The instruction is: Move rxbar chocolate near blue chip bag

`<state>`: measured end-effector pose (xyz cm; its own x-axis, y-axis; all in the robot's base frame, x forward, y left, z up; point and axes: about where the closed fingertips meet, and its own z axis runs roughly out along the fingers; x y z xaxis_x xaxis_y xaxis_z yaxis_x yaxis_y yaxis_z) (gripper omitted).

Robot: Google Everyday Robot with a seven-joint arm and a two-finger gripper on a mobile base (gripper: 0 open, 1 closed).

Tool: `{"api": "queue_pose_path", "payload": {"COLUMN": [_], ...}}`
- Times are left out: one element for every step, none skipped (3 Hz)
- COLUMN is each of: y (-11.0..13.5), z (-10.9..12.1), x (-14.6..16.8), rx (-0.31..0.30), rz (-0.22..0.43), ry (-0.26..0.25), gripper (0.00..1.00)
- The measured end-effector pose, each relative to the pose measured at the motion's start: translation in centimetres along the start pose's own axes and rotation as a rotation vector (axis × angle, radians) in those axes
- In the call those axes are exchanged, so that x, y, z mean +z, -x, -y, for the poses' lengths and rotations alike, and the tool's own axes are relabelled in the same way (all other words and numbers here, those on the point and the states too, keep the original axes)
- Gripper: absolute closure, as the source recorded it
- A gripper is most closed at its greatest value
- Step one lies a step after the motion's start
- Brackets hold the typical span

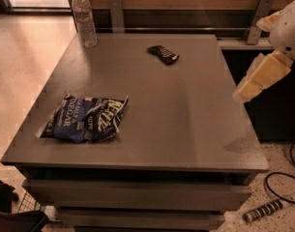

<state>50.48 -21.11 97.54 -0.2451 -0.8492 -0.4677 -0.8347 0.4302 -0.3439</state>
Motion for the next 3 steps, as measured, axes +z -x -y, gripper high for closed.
{"api": "queue_pose_path", "payload": {"y": [0.7, 2.9, 5.0], "z": [1.8, 4.2, 9.4], "x": [3.9, 7.7, 11.1], "rx": [0.094, 0.198, 0.302], "rz": [0.183, 0.389, 0.566], "ry": [-0.015, -0.037, -0.141], "gripper": [0.00, 0.00, 0.00]}}
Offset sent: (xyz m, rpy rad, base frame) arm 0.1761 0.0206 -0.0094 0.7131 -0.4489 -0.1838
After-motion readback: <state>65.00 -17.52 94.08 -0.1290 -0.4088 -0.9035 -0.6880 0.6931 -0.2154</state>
